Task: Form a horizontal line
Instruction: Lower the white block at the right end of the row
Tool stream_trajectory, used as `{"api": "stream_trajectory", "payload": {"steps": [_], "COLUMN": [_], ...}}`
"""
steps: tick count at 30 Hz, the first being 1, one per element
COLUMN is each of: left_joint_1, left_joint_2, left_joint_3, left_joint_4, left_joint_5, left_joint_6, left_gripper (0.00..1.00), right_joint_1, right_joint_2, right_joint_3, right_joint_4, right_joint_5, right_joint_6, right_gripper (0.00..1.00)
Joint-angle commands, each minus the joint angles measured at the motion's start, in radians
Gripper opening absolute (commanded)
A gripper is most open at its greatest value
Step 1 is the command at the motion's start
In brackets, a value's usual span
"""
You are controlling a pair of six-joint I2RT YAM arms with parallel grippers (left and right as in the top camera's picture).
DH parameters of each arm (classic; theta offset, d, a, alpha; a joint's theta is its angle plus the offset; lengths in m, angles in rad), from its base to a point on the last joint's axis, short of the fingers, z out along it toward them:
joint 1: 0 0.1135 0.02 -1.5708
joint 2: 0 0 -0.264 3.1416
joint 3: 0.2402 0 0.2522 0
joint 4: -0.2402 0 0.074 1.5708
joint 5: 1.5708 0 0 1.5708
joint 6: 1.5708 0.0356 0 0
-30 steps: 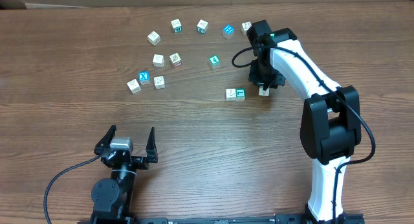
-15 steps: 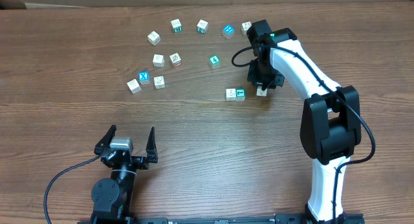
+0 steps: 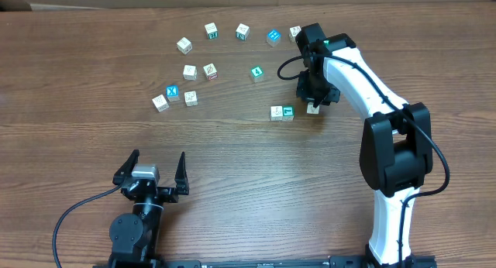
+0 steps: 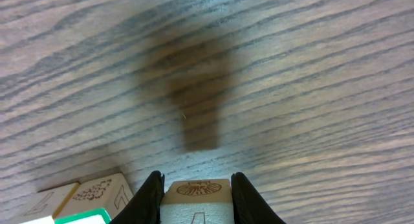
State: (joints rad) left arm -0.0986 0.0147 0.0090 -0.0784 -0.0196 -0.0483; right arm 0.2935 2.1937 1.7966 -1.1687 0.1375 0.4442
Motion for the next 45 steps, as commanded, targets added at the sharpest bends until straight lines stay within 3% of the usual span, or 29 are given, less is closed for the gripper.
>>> {"api": "stream_trajectory", "payload": {"steps": [1, 45], "left_joint_1": [-0.004, -0.004], "left_joint_2": [-0.009, -0.009], "left_joint_3": [-0.004, -0.004], "left_joint_4": [0.003, 0.003], "left_joint_5": [-0.006, -0.006], "left_joint_6": [0.019, 0.019], "left_gripper": [1.0, 1.0], "right_joint_1": [-0.002, -0.002], "right_joint_2": [-0.017, -0.016], "right_joint_3": [-0.009, -0.069], "right_joint_4": [0.009, 0.068], "right_joint_5": [0.003, 0.003], "right_joint_6": [-0.005, -0.005], "right_gripper": [0.23, 0.27]}}
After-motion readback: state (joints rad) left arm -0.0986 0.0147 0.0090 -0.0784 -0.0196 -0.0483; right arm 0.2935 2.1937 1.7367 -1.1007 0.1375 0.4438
